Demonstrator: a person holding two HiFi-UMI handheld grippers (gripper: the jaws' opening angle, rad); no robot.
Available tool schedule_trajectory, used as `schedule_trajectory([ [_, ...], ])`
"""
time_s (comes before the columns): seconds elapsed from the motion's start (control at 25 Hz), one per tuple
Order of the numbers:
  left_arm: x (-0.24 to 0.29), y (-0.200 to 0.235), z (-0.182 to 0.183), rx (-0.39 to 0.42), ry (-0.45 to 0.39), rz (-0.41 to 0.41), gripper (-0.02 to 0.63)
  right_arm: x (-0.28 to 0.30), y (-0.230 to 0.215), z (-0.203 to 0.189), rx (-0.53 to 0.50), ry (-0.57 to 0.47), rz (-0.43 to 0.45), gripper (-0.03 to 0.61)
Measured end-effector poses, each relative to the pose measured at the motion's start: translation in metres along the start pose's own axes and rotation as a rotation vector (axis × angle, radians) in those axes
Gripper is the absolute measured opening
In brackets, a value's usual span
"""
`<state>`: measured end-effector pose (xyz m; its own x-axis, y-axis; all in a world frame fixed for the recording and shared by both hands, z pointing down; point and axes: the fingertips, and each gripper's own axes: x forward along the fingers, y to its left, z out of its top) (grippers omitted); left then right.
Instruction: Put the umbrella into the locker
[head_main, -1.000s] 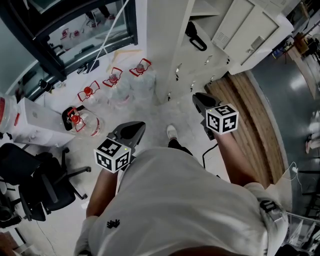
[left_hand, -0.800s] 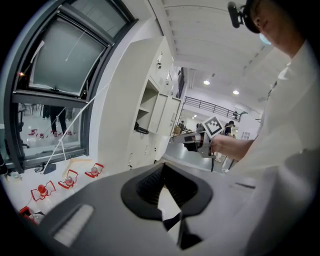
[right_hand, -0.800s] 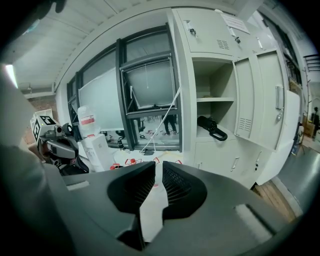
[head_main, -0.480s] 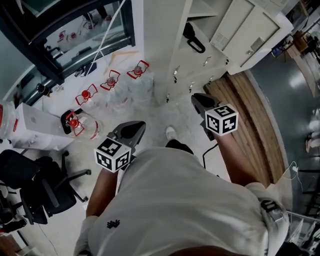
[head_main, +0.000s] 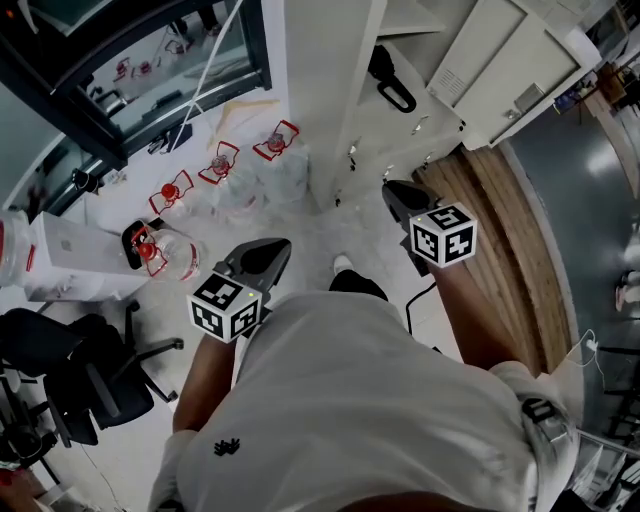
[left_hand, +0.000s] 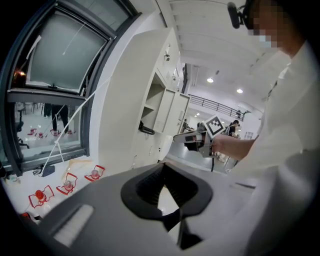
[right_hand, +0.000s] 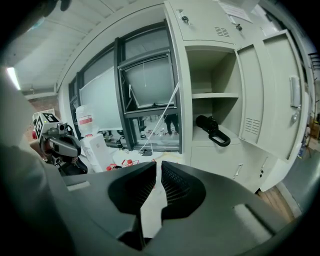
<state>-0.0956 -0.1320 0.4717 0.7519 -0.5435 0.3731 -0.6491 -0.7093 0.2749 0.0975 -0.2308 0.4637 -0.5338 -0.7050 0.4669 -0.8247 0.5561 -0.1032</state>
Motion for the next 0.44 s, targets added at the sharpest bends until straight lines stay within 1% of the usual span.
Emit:
schedule_trajectory([
  [0.12, 0.017, 0.008, 0.01, -0.006, 0.003, 0.011, 0.057, 0.012, -0.022, 0.007, 0.004, 0.0, 0.007, 0.035],
  [0.44, 0.079, 0.03, 0.035, -0.033, 0.031, 0.042, 0.057, 0.05, -0.099, 0.032, -0.001, 0.003, 0.017, 0.026],
])
